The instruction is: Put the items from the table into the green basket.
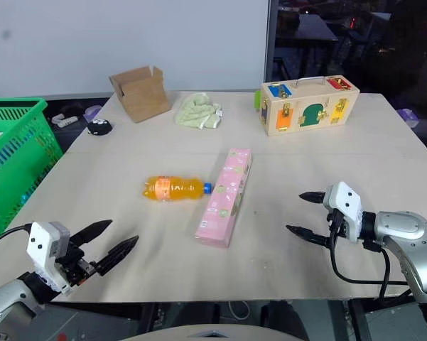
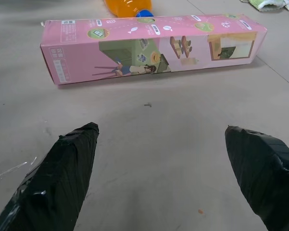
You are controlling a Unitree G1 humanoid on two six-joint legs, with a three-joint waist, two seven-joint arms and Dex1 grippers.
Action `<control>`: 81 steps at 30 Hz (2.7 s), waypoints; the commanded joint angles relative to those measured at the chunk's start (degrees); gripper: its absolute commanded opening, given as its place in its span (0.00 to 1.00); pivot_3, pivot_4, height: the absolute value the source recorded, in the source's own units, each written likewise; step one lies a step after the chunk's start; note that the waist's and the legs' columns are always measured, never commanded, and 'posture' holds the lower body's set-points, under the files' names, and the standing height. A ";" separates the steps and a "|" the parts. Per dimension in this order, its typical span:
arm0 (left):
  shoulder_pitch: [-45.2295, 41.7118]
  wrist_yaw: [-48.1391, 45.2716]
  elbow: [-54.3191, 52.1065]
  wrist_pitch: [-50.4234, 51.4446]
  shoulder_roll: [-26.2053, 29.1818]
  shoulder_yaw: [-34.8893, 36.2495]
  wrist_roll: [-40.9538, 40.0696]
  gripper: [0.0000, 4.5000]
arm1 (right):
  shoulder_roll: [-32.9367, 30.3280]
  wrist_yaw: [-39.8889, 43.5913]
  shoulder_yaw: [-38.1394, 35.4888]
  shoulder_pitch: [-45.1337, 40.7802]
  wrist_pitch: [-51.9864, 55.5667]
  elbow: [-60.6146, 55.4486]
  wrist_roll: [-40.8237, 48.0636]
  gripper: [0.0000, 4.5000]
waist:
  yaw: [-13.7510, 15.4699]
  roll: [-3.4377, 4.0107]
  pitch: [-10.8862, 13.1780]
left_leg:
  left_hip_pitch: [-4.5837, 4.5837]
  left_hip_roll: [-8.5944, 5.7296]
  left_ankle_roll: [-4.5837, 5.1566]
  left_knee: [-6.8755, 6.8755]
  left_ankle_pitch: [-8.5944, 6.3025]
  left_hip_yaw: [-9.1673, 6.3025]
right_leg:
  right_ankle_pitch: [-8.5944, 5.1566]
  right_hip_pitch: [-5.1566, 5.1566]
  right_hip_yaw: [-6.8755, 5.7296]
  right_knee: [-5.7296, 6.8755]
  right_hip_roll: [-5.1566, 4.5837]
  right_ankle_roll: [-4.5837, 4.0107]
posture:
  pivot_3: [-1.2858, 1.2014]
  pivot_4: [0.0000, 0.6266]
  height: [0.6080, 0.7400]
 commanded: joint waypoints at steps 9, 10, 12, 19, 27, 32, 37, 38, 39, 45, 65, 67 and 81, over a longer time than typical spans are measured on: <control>-11.04 -0.89 1.42 0.61 8.40 -0.33 4.15 0.99 | 4.41 -0.79 1.06 -5.41 -1.70 -5.11 2.80 1.00 | 0.06 0.02 0.06 | 0.03 0.01 0.00 0.00 0.00 -0.04 | 0.01 0.02 -0.01 0.03 0.06 0.00 | 0.59 0.00 1.00; -13.45 -1.87 1.91 1.98 12.50 -2.24 6.45 0.99 | 4.39 -0.42 1.97 -6.55 -1.13 -6.63 3.24 1.00 | 0.06 0.01 0.06 | 0.01 0.01 0.00 0.00 0.00 -0.03 | 0.01 0.02 0.00 0.02 0.06 0.00 | 0.58 0.00 1.00; -17.71 -2.68 3.01 4.85 18.69 -5.51 10.04 0.99 | 4.08 0.14 3.23 -8.26 0.61 -8.93 4.41 1.00 | 0.13 -0.12 0.11 | 0.00 0.01 0.00 0.00 0.00 -0.08 | 0.01 0.01 -0.03 0.05 0.09 0.00 | 0.58 0.00 1.00; -42.99 -13.50 16.08 8.93 31.65 -24.52 16.78 0.99 | 1.51 0.26 5.52 -11.60 5.76 -12.62 5.81 1.00 | 0.16 0.12 0.30 | -0.09 0.00 0.00 -0.01 0.00 -0.11 | 0.02 -0.03 -0.06 0.01 0.11 0.00 | 0.57 0.00 1.00; -78.64 -35.72 47.35 -1.40 25.07 -53.69 37.55 0.99 | 2.25 -3.67 4.26 -11.05 6.53 -15.43 5.97 1.00 | -0.93 0.13 0.35 | -0.45 -0.03 0.01 0.20 0.00 -0.29 | 0.16 -0.17 -0.12 0.03 0.29 0.19 | 0.53 0.00 1.00; -88.48 -39.13 67.72 -11.55 16.79 -59.63 45.17 0.99 | 4.96 -7.22 3.19 -12.73 9.68 -18.32 10.89 1.00 | -3.18 0.13 0.35 | -0.92 -0.02 0.19 0.59 -0.10 -0.41 | 0.21 -0.46 -0.18 0.11 0.33 0.13 | 0.50 0.00 1.00; -92.25 -42.09 78.39 -16.77 11.97 -61.01 48.45 0.99 | 5.01 -8.22 4.07 -13.23 11.29 -19.71 12.24 1.00 | -5.04 0.07 0.39 | -1.02 -0.02 0.32 0.77 -0.18 -0.34 | 0.19 -0.49 -0.10 0.11 0.30 0.20 | 0.49 0.00 1.00; -92.46 -41.27 79.94 -18.44 11.51 -61.26 49.62 0.99 | 4.85 -8.27 4.25 -13.17 11.27 -19.88 11.96 1.00 | -5.44 0.07 0.38 | -1.01 -0.02 0.33 0.78 -0.19 -0.33 | 0.18 -0.49 -0.10 0.11 0.30 0.21 | 0.48 0.00 1.00; -92.61 -40.68 81.26 -19.38 10.82 -61.20 50.37 0.99 | 4.80 -8.53 4.05 -13.35 11.70 -20.09 12.31 1.00 | -5.67 0.07 0.39 | -1.00 -0.02 0.34 0.78 -0.19 -0.33 | 0.17 -0.49 -0.10 0.12 0.30 0.23 | 0.48 0.00 1.00; -91.72 -40.37 84.77 -21.59 8.65 -60.58 52.95 0.74 | 4.27 -8.98 4.16 -14.57 12.31 -20.13 12.25 1.00 | -6.28 0.07 0.38 | -0.96 -0.01 0.34 0.83 -0.19 -0.32 | 0.19 -0.49 -0.07 0.21 0.30 0.27 | 0.49 0.00 1.00; -65.28 -5.61 37.33 32.33 18.32 2.59 29.07 0.69 | 25.47 -8.93 18.79 -36.42 7.73 1.12 5.84 1.00 | -4.10 -0.48 0.62 | -0.84 0.24 0.34 0.84 -0.19 -0.62 | 0.23 -0.89 0.03 1.15 0.68 0.21 | 0.62 0.00 1.00; -66.59 -0.26 41.70 30.58 20.20 5.63 29.70 0.69 | 28.88 -7.07 20.67 -40.06 5.24 5.92 4.35 1.00 | -2.69 -0.49 0.62 | -0.85 0.27 0.33 0.84 -0.19 -0.66 | 0.27 -0.90 -0.01 1.14 0.73 0.14 | 0.63 0.00 1.00; -92.58 13.69 98.83 -8.47 43.11 -8.79 39.55 0.69 | 42.48 -4.52 25.19 -49.35 -2.05 18.89 -2.48 1.00 | 5.59 -1.42 0.27 | -1.07 -0.07 -0.05 0.82 -0.25 -0.70 | 0.29 -0.90 -0.30 0.92 0.29 0.09 | 0.64 0.00 1.00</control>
